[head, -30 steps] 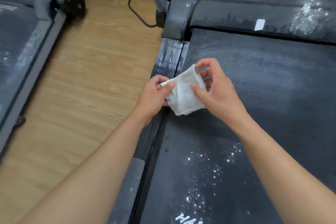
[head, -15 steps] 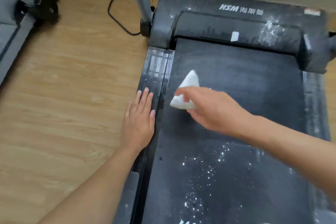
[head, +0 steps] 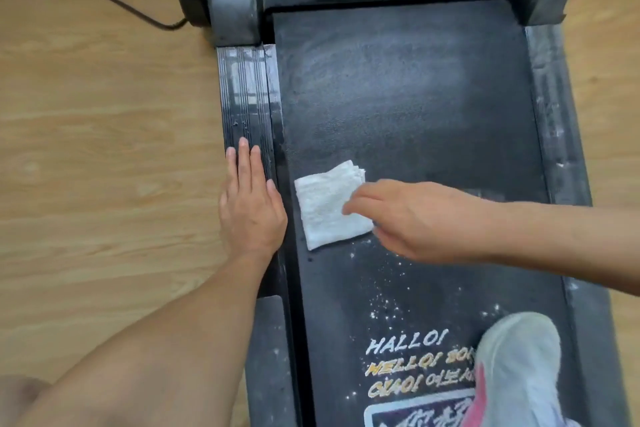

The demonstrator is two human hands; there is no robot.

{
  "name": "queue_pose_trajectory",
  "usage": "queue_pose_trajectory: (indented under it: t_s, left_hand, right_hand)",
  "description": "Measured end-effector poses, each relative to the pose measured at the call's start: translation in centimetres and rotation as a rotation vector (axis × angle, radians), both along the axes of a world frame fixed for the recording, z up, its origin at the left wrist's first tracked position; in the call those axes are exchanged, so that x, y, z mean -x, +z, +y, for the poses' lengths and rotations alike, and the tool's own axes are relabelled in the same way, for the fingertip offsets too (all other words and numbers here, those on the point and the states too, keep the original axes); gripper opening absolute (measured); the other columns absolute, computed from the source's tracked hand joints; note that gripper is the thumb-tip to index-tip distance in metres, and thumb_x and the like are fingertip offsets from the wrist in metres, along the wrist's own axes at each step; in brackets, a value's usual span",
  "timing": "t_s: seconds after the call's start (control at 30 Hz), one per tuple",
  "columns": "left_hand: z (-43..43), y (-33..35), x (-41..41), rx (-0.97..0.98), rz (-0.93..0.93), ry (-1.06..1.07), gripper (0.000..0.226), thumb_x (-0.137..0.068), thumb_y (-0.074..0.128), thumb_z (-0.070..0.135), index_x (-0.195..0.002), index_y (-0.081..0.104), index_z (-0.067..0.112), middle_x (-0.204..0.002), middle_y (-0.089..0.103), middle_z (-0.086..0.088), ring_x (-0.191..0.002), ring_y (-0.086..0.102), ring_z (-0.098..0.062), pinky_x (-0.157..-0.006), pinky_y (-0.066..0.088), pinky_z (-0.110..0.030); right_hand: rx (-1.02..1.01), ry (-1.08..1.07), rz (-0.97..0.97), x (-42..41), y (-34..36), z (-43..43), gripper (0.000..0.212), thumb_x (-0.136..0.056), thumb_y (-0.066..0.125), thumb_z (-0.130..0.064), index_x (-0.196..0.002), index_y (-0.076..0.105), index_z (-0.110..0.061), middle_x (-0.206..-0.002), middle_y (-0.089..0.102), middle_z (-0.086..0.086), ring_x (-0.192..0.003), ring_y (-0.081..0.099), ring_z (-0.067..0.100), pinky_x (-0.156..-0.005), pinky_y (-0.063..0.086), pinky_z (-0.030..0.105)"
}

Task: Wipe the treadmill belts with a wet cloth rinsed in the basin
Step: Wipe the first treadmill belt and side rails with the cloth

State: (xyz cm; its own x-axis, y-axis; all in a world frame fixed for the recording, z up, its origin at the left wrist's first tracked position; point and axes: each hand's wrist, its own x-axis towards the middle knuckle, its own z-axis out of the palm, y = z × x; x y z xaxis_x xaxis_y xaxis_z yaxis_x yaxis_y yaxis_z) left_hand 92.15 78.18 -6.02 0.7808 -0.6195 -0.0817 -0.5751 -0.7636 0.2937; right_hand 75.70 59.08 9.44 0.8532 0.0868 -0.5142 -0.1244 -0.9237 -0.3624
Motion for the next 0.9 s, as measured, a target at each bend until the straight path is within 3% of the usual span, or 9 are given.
queue_pose_trajectory:
  t_s: [0.07, 0.13, 0.23, 0.3, 0.43, 0.63, 0.73, 0.9]
  left_hand:
    - [0.0, -0.2, -0.1, -0.003, -0.001, -0.001, 0.060, -0.108, 0.035, 0.025, -0.165, 0.023, 0.013, -0.176, 0.009, 0.002, -0.162, 0.005, -0.018, -0.114, 0.042, -0.044]
    - [-0.1, -0.5, -0.2, 0.002, -0.005, 0.004, 0.060, -0.107, 0.034, 0.025, -0.165, 0.023, 0.013, -0.176, 0.009, 0.001, -0.162, 0.006, -0.018, -0.115, 0.041, -0.044]
    - [-0.2, -0.7, -0.2, -0.007, -0.010, 0.005, 0.060, -0.107, 0.033, 0.026, -0.164, 0.025, 0.013, -0.176, 0.012, 0.000, -0.162, 0.010, -0.020, -0.114, 0.042, -0.045]
    - [-0.2, -0.6, -0.4, -0.007, -0.017, -0.001, 0.059, -0.107, 0.031, 0.027, -0.164, 0.026, 0.012, -0.175, 0.013, -0.001, -0.162, 0.011, -0.021, -0.114, 0.042, -0.045]
    - [-0.1, -0.3, -0.4, -0.023, -0.020, -0.015, 0.060, -0.107, 0.030, 0.027, -0.165, 0.023, 0.013, -0.175, 0.012, -0.002, -0.162, 0.010, -0.023, -0.114, 0.041, -0.045]
    - [0.0, -0.9, -0.2, -0.018, -0.033, -0.012, 0.060, -0.108, 0.028, 0.028, -0.165, 0.021, 0.013, -0.176, 0.009, -0.002, -0.162, 0.008, -0.024, -0.118, 0.037, -0.045]
    - [0.0, -1.0, -0.3, -0.002, -0.046, -0.005, 0.060, -0.107, 0.027, 0.028, -0.165, 0.022, 0.013, -0.176, 0.011, -0.002, -0.162, 0.009, -0.023, -0.118, 0.037, -0.046]
    - [0.1, -1.1, -0.3, 0.019, -0.044, 0.001, 0.060, -0.107, 0.025, 0.030, -0.165, 0.026, 0.014, -0.175, 0.012, 0.000, -0.162, 0.009, -0.020, -0.116, 0.039, -0.043]
  right_hand:
    - [-0.182, -0.384, -0.004, -1.9, -3.4, 3.8, 0.062, -0.103, 0.050, -0.014, -0.162, 0.033, -0.020, -0.169, 0.029, -0.006, -0.154, 0.028, 0.013, -0.120, 0.036, 0.034]
    - [-0.243, -0.653, -0.050, -3.9, -6.5, 7.7, 0.070, -0.103, 0.052, -0.013, -0.166, 0.021, -0.010, -0.177, 0.007, 0.004, -0.163, 0.003, 0.019, -0.131, 0.013, 0.035]
    - [-0.027, -0.646, -0.170, -4.8, -11.1, 11.3, 0.072, -0.108, 0.041, -0.032, -0.168, 0.010, -0.008, -0.176, -0.009, 0.012, -0.163, -0.013, 0.025, -0.133, 0.000, 0.044]
    - [0.076, -0.623, -0.221, -4.6, -12.5, 12.1, 0.072, -0.107, 0.034, -0.039, -0.168, 0.011, -0.008, -0.176, -0.005, 0.016, -0.163, -0.009, 0.029, -0.132, 0.004, 0.049]
    - [0.184, -0.669, -0.224, -1.9, -12.6, 12.5, 0.072, -0.108, 0.035, -0.035, -0.167, 0.010, -0.003, -0.176, 0.000, 0.018, -0.163, -0.002, 0.030, -0.132, 0.009, 0.050]
    - [0.235, -0.507, -0.234, -1.8, -14.3, 11.9, 0.073, -0.107, 0.031, -0.038, -0.166, 0.011, 0.001, -0.175, 0.003, 0.021, -0.163, 0.001, 0.032, -0.131, 0.011, 0.052]
    - [0.258, -0.567, -0.289, -3.8, -15.2, 12.0, 0.076, -0.104, 0.036, -0.039, -0.167, 0.013, -0.004, -0.176, 0.004, 0.018, -0.163, 0.002, 0.032, -0.131, 0.008, 0.052]
    - [0.298, -0.623, -0.329, -7.8, -15.7, 8.9, 0.072, -0.106, 0.029, -0.046, -0.169, 0.010, -0.018, -0.177, 0.004, 0.005, -0.164, 0.001, 0.024, -0.131, 0.003, 0.047]
